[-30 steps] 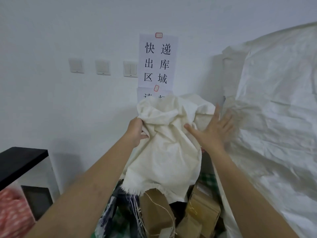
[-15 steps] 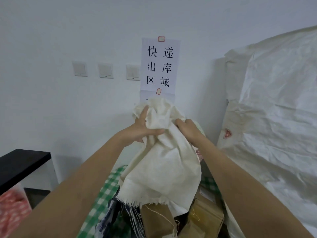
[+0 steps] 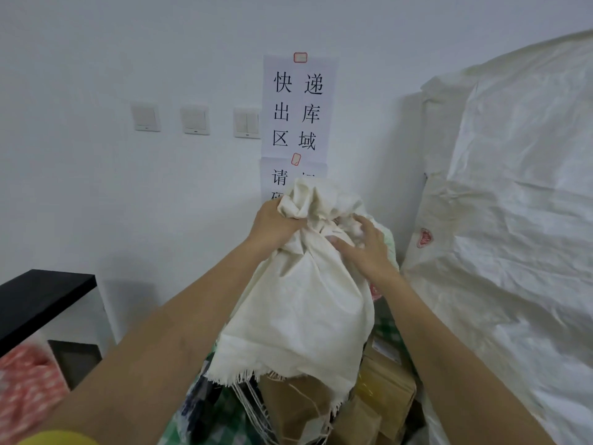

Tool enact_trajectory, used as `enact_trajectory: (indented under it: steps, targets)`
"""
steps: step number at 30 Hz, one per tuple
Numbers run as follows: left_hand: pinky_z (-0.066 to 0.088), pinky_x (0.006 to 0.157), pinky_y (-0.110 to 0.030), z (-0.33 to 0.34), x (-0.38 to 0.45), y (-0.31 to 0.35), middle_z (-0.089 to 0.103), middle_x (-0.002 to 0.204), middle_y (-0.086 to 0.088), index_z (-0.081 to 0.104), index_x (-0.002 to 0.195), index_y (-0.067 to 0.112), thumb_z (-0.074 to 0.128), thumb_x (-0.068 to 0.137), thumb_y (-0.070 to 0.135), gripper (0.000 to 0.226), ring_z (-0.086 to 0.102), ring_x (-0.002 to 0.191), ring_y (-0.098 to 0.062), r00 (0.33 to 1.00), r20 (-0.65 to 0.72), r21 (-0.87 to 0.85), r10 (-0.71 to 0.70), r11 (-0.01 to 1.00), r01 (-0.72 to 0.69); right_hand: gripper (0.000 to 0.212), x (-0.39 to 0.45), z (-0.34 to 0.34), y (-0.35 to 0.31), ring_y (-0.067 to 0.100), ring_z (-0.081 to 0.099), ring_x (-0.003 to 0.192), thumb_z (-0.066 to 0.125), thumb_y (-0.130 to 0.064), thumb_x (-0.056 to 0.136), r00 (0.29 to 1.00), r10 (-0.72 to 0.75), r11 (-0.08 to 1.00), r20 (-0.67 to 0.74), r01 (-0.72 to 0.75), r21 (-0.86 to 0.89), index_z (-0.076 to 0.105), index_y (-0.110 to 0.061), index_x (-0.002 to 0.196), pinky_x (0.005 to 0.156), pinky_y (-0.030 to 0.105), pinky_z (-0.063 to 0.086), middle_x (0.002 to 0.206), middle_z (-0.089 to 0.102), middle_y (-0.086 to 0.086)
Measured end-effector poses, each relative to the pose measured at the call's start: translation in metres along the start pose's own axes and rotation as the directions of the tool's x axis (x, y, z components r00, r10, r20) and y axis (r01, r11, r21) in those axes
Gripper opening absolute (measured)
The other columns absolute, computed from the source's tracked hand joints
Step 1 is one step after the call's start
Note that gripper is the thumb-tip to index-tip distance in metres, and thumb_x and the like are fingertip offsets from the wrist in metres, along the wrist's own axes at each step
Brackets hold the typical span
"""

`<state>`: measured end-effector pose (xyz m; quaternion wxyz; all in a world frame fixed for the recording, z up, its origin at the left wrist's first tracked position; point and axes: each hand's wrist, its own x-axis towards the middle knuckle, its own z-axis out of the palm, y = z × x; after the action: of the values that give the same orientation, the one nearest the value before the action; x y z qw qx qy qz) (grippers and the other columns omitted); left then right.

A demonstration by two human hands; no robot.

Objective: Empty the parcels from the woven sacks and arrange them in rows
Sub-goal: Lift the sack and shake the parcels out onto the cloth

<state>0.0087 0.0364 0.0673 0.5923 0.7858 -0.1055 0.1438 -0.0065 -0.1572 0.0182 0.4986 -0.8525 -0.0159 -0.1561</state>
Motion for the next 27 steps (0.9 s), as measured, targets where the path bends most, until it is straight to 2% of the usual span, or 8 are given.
enact_trajectory:
  steps: [5,7,9,11,13,18,24,27]
  targets:
    - [0.046,0.056,-0.015,-0.005,0.000,0.002,0.059,0.078,0.002,0.056,0.082,0.015,0.066,0.080,0.001,0.017,0.056,0.069,-0.009,0.998,-0.048,-0.174,-0.050,0.984,0.041,0.152,0.004,-0.003,0.047,0.033,0.026,0.142,0.071,-0.089,0.024,0.901,0.414,0.892,-0.132,-0.372,0.256,0.005,-0.036,0.151,0.112,0.058,0.029,0.157,0.021,0.004]
    - [0.044,0.048,-0.010,-0.006,-0.002,0.003,0.058,0.075,0.001,0.055,0.078,0.015,0.066,0.081,-0.002,0.021,0.055,0.064,-0.007,0.997,-0.042,-0.232,-0.061,0.971,0.049,0.150,0.010,0.006,0.075,0.034,0.031,0.139,0.078,-0.084,0.026,0.822,0.561,0.711,0.100,-0.540,0.449,0.008,-0.038,0.151,0.109,0.064,0.028,0.154,0.029,0.001]
    - [0.045,0.049,-0.009,-0.005,-0.005,0.002,0.060,0.076,0.001,0.057,0.079,0.015,0.065,0.081,-0.003,0.020,0.057,0.065,-0.007,0.998,-0.004,-0.242,-0.068,0.968,0.065,0.119,0.000,0.018,0.070,0.033,0.042,0.133,0.075,-0.081,0.047,0.753,0.551,0.566,0.360,-0.654,0.501,0.031,-0.035,0.147,0.105,0.066,0.033,0.147,0.043,0.002]
    - [0.048,0.056,-0.014,-0.005,-0.006,0.000,0.062,0.080,0.001,0.059,0.083,0.016,0.065,0.081,-0.002,0.019,0.059,0.070,-0.008,0.997,0.039,-0.226,-0.065,0.972,0.072,0.057,-0.008,0.028,0.056,0.028,0.058,0.110,0.062,-0.066,0.081,0.778,0.448,0.556,0.441,-0.629,0.544,0.060,-0.025,0.121,0.087,0.045,0.050,0.120,0.063,0.007]
    - [0.049,0.061,-0.018,-0.007,-0.006,-0.004,0.063,0.082,0.001,0.061,0.086,0.015,0.064,0.082,-0.002,0.018,0.061,0.074,-0.011,0.996,0.060,-0.216,-0.070,0.973,0.082,0.035,-0.006,0.035,0.049,0.026,0.063,0.096,0.053,-0.048,0.096,0.809,0.446,0.564,0.384,-0.587,0.581,0.065,-0.018,0.107,0.074,0.035,0.051,0.102,0.069,0.009]
    - [0.046,0.063,-0.017,-0.015,-0.004,-0.011,0.063,0.087,0.004,0.060,0.091,0.021,0.064,0.084,0.002,0.021,0.061,0.082,-0.012,0.991,0.122,-0.118,-0.061,0.990,0.076,0.018,0.029,0.028,0.022,0.026,0.065,0.080,0.058,-0.022,0.092,0.873,0.468,0.688,0.137,-0.457,0.563,0.066,-0.007,0.092,0.069,0.036,0.057,0.089,0.069,0.014]
    - [0.043,0.064,-0.011,-0.025,0.007,-0.019,0.051,0.101,0.009,0.033,0.120,0.021,0.068,0.083,0.005,0.053,0.054,0.088,-0.003,0.991,0.129,0.012,0.030,0.999,-0.032,0.023,0.057,-0.003,-0.041,0.021,0.066,0.090,0.052,0.003,0.089,0.997,0.082,0.784,0.008,-0.070,0.617,0.067,-0.014,0.095,0.084,0.036,0.053,0.096,0.071,0.005]
    - [0.047,0.081,-0.025,-0.018,0.010,-0.025,0.049,0.113,0.001,0.026,0.130,0.012,0.071,0.082,0.009,0.066,0.055,0.102,-0.014,0.977,0.212,0.185,0.033,0.980,-0.073,0.022,0.054,0.003,-0.040,0.025,0.062,0.096,0.049,0.002,0.088,0.991,0.122,0.932,-0.064,-0.092,0.350,0.065,-0.010,0.097,0.082,0.032,0.050,0.096,0.068,0.007]
